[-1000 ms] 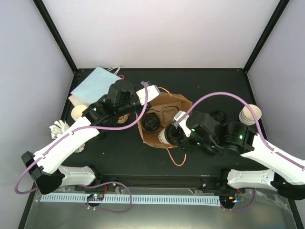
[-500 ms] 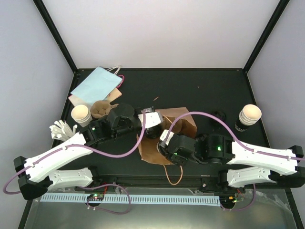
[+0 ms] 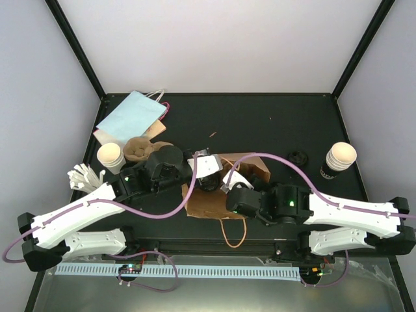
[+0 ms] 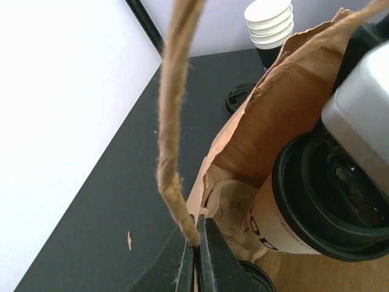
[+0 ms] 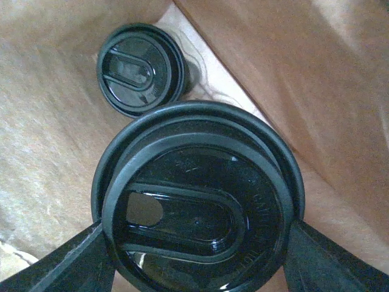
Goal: Pack the takeout coffee
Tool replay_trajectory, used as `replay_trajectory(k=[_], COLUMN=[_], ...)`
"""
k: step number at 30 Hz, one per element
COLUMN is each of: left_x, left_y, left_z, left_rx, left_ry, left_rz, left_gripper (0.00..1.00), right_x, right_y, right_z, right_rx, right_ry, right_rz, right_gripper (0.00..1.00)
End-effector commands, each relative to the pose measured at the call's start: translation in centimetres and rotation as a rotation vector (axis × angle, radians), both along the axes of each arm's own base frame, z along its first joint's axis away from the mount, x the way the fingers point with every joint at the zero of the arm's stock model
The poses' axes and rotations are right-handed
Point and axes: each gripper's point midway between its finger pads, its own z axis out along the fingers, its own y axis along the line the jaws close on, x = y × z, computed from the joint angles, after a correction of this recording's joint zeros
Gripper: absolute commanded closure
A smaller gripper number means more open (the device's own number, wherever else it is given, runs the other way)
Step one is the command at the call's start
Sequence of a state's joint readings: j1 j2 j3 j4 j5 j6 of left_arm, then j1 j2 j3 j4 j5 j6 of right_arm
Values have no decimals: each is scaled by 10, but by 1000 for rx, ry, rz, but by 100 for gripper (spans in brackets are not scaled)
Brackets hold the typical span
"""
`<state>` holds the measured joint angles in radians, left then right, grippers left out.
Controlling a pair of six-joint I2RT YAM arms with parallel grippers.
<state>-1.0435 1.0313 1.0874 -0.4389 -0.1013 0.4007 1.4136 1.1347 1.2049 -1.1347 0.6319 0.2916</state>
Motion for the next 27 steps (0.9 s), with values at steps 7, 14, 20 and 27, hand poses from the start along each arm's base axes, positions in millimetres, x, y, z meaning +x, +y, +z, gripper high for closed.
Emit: replay_trajectory(k=[7, 14, 20, 27], left_x=[-6, -9, -3, -9], left_y=[6, 12, 17, 18], left_z=[8, 6, 7, 9], left_rx=[-47, -54, -46, -57], left_ry=[-6, -8, -24, -24], left_rz=[8, 16, 54, 28], left_gripper=[98, 99, 98, 98], right_x=[13, 19, 9, 12], right_y=[4, 16, 29, 20], right_z=[-17, -33, -40, -41], right_rx=[-53, -112, -117, -97], right_ry=[-124, -167, -216, -241], right_rz=[-33, -25, 13, -48], right_gripper=[50, 49, 48, 49])
